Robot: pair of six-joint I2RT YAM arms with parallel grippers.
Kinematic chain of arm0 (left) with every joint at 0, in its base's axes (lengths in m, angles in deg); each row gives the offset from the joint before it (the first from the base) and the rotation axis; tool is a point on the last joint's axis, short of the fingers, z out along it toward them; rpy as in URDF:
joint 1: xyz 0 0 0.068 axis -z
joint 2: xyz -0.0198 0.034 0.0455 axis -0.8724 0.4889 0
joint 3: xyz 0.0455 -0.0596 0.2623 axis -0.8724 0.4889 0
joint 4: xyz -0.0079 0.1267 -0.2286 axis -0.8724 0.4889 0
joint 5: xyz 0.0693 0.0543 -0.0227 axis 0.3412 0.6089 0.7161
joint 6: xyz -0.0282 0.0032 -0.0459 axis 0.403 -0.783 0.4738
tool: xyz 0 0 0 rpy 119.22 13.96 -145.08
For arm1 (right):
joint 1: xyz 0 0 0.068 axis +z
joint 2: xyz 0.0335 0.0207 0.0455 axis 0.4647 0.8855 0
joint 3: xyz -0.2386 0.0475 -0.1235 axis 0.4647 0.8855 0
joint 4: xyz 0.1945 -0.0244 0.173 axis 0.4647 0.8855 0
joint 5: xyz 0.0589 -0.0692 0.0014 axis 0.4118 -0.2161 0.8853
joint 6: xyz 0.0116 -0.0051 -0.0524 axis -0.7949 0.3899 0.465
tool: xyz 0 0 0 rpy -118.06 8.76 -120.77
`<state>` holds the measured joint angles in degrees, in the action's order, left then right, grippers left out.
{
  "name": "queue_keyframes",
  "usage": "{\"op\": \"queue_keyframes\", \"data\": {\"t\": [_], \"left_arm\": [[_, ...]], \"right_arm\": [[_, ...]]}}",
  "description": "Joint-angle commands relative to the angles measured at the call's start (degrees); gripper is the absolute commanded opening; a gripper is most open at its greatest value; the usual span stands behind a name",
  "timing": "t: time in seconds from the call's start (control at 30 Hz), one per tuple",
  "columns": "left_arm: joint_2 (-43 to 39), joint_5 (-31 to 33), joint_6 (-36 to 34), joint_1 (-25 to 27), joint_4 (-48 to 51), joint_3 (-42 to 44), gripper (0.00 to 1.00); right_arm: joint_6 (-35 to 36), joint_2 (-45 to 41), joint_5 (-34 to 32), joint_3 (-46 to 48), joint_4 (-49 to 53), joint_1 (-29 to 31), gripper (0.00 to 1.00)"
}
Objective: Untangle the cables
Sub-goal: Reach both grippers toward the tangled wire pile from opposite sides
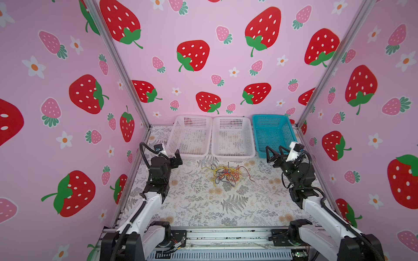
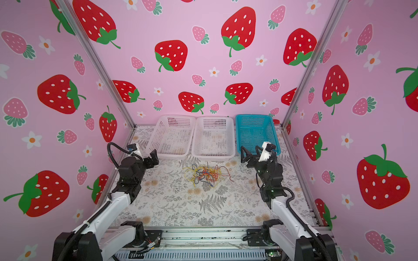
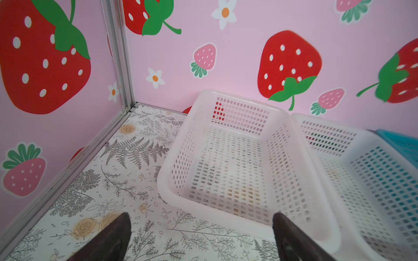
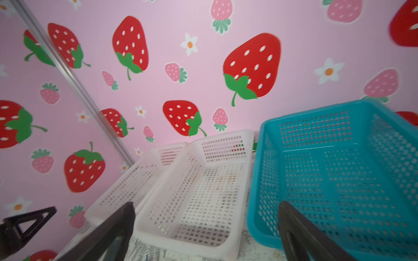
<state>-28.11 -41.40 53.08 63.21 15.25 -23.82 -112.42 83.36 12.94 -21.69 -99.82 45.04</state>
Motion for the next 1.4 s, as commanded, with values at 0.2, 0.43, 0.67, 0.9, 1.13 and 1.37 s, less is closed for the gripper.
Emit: {"op": "queue_keyframes", "data": {"t": [0.2,0.43,0.67,0.9,1.13,1.37], "left_arm": [[-9.1,-1.5,29.8,0.2,27.9,-10.1,0.99],[-7.1,-8.8,27.1,1.7,36.3,-15.2,0.99],[-6.6,-4.5,27.0,8.8,41.2,-15.0,0.99],[-7.0,-2.0,30.4,15.2,40.6,-11.4,1.00],[-4.1,-4.7,32.9,18.4,40.1,-9.4,0.95],[-3.9,-3.4,33.6,21.8,39.3,-7.5,0.93]], "right_arm": [[8.4,4.9,-3.4,-7.1,15.3,17.2,0.97],[11.9,10.8,-1.7,-11.3,23.0,20.3,0.79],[15.5,21.8,-2.1,-17.1,29.7,23.9,0.61],[15.9,27.1,-4.5,-18.1,29.0,26.4,0.56],[15.8,33.1,-12.5,-19.3,29.2,28.1,0.49],[14.4,35.7,-11.0,-17.9,26.2,28.3,0.45]]}}
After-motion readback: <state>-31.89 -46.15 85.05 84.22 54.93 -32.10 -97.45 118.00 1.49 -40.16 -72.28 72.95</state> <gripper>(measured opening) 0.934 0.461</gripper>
